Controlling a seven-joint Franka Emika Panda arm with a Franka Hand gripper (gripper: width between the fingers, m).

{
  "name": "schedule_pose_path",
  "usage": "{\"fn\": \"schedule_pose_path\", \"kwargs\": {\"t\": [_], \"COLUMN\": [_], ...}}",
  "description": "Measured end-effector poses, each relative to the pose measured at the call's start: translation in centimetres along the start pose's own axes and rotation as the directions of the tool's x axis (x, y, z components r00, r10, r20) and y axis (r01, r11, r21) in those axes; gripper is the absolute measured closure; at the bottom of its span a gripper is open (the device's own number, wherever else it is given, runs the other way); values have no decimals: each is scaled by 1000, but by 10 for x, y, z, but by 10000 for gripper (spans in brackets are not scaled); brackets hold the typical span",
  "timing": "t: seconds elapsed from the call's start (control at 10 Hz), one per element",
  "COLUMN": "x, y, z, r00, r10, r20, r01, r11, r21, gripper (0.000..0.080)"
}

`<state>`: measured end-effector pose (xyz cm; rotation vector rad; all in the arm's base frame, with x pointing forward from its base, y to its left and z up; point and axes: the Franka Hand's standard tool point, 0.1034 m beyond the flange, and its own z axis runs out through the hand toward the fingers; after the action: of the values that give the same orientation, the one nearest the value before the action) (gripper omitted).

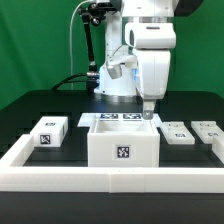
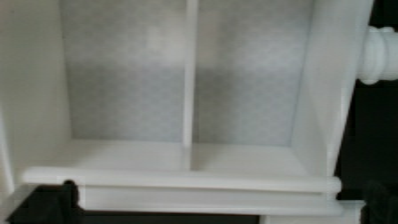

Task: Assemble cabinet

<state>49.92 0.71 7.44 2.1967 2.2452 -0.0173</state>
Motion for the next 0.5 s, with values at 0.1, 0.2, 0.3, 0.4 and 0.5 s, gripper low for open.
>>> {"fn": "schedule_pose_path", "kwargs": {"t": [0.1,0.2,0.3,0.4,0.5], "x": [-2,-3,-4,-4,-4], "y": [-13,-26,-28,-31,-34], "z": [7,14,16,19,21], "r00": [1000,1000,1000,1000,1000], "r10": [6,10,11,13,18], "r20": [-4,-5,-6,-7,-7], "r01": [-6,-10,-11,-13,-18], "r11": [1000,1000,1000,1000,1000], "r21": [-13,2,7,10,13], "gripper": [2,2,2,2,2]}}
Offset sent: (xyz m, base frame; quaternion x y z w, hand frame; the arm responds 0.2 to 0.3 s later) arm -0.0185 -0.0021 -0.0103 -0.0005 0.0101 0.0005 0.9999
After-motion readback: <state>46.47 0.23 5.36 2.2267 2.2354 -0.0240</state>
